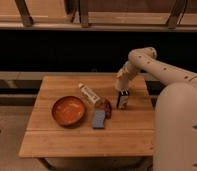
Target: Place the ceramic cup over the eraser
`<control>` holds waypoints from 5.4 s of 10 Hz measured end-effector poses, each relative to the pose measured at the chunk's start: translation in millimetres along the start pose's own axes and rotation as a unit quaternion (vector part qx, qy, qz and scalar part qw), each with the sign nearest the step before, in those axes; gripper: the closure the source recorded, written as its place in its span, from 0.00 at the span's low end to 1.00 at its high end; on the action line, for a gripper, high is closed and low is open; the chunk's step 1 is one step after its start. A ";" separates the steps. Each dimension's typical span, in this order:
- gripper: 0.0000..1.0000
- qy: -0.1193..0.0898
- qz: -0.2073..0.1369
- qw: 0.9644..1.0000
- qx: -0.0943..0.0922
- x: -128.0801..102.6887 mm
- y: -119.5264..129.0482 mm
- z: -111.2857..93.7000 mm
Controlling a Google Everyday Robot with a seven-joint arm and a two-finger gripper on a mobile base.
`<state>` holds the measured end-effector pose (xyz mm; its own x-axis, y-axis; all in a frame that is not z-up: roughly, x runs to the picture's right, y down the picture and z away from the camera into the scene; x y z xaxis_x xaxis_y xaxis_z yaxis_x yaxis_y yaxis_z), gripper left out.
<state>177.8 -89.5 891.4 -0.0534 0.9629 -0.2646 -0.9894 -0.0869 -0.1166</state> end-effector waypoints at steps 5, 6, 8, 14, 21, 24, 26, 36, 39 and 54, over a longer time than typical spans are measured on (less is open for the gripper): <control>1.00 -0.054 -0.002 0.998 0.037 -40.7 35.2 -121.6; 1.00 -0.057 0.009 0.998 0.036 -36.8 45.5 -137.0; 1.00 -0.056 0.033 0.998 0.024 -17.5 73.0 -157.3; 1.00 -0.002 0.170 0.985 -0.012 93.2 108.0 -173.0; 1.00 -0.007 0.127 0.991 0.044 80.4 89.7 -157.6; 1.00 -0.011 0.138 0.987 0.078 73.9 56.1 -151.3; 1.00 -0.011 0.158 0.984 0.085 77.4 43.7 -151.0; 1.00 -0.021 0.203 0.976 0.072 93.1 10.2 -138.3; 1.00 -0.023 0.208 0.976 0.059 93.4 16.2 -134.0; 0.98 -0.021 0.204 0.978 0.042 94.2 26.2 -127.8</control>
<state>164.1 -33.7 741.1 -0.4505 0.8621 -0.2320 -0.8918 -0.4470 0.0704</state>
